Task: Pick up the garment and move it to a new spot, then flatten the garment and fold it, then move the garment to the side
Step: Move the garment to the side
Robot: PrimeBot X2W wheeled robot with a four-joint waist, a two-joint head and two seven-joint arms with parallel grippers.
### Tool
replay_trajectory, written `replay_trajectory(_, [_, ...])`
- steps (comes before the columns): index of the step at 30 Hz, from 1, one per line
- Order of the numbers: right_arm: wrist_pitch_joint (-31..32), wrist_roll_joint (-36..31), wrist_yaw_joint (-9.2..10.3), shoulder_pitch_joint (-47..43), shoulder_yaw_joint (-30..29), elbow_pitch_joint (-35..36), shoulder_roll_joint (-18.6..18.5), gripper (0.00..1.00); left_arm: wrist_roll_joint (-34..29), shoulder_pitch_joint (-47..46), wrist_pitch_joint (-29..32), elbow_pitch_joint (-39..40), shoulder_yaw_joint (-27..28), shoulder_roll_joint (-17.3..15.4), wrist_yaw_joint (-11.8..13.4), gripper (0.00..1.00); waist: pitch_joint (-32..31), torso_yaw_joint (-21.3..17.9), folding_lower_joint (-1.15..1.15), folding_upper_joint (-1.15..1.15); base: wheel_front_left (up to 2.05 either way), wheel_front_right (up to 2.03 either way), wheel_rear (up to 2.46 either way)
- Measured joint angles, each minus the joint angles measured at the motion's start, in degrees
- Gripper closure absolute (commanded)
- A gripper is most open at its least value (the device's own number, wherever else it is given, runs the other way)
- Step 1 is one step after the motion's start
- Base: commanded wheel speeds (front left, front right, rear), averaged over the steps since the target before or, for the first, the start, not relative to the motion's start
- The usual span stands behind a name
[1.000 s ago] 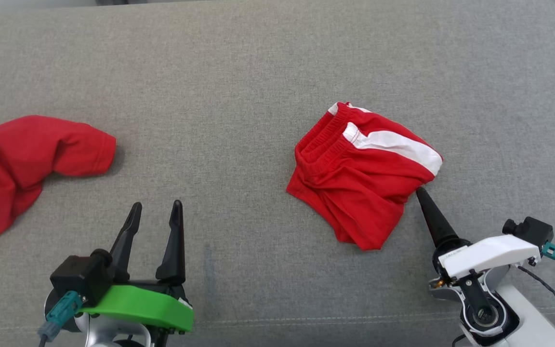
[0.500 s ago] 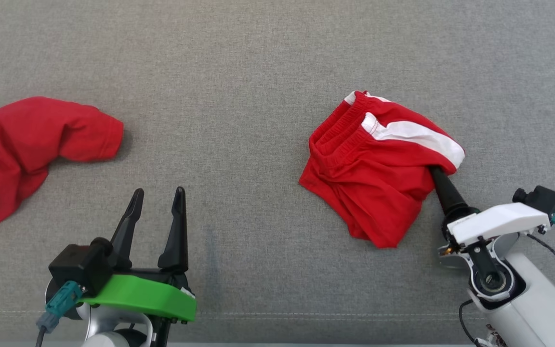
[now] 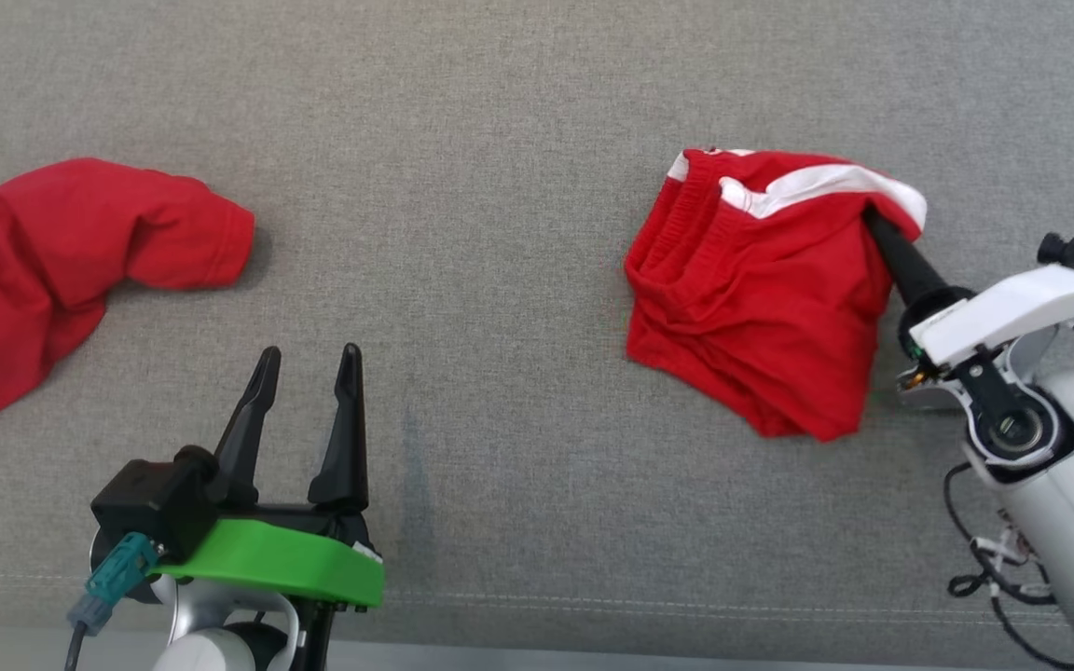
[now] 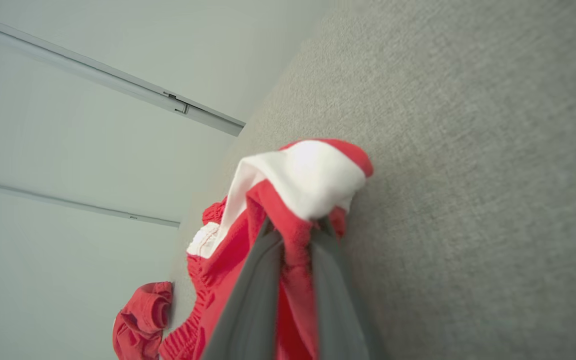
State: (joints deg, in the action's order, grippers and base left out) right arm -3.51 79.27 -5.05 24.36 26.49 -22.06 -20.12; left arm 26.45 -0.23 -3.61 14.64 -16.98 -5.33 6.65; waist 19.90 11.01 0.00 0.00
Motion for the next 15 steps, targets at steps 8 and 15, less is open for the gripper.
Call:
replay_trajectory(8, [5.2,-1.8,0.69,6.7,-1.0,-2.8,-7.8,1.0,0.0,-0.7,0.0,0.1,0.1,0.2,0.0,0.0,2.0,1.1,0.0,0.0,0.0,0.0,0.0])
replay_trajectory(15, [9.7,-4.2,2.74,11.8,-1.4,-4.6,-14.6,1.0,-0.8,-1.0,0.1,0.7,0.3,-0.5,0.0,0.0,4.1,2.1,0.0,0.0,0.0,0.0,0.0])
